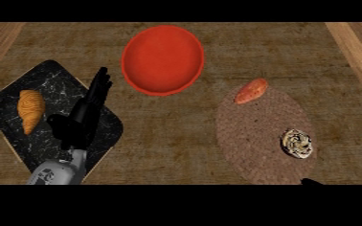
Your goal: Pick the cupcake from the placemat and place it in the bowl
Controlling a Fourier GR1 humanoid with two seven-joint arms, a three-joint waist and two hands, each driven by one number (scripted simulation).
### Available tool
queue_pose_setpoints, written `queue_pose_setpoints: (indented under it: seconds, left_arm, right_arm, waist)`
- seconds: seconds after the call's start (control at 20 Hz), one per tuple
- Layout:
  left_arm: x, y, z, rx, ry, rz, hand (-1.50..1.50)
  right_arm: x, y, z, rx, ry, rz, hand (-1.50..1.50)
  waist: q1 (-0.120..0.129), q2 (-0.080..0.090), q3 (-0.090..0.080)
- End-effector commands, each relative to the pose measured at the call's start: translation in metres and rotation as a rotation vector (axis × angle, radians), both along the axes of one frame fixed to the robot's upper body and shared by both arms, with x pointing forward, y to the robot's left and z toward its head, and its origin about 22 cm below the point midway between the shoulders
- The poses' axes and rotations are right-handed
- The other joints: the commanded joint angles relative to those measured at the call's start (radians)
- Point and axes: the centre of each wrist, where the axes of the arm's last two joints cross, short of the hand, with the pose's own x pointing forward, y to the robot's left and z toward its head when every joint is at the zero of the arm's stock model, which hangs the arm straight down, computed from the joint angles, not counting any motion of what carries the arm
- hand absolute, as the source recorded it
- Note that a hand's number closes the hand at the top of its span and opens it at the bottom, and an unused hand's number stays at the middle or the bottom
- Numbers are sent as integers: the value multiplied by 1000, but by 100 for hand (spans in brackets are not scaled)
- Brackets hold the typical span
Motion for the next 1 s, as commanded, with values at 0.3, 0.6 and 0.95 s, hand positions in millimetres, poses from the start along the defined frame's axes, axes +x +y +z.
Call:
queue_pose_setpoints:
  seconds: [0.3, 0.6, 0.95]
  left_arm:
    - [6, -11, -6, -9, -5, -11, 0]
    - [14, -15, 9, 6, -2, -27, 0]
    - [15, -13, 0, -4, -3, -8, 0]
  right_arm:
    - [12, -4, 42, -54, 390, -5, -150]
    - [29, -20, 19, -83, 541, 16, -150]
    - [23, -14, 3, -28, 533, 80, -150]
  waist:
    - [13, 5, 0]
    - [9, 3, 1]
    - [5, 1, 1]
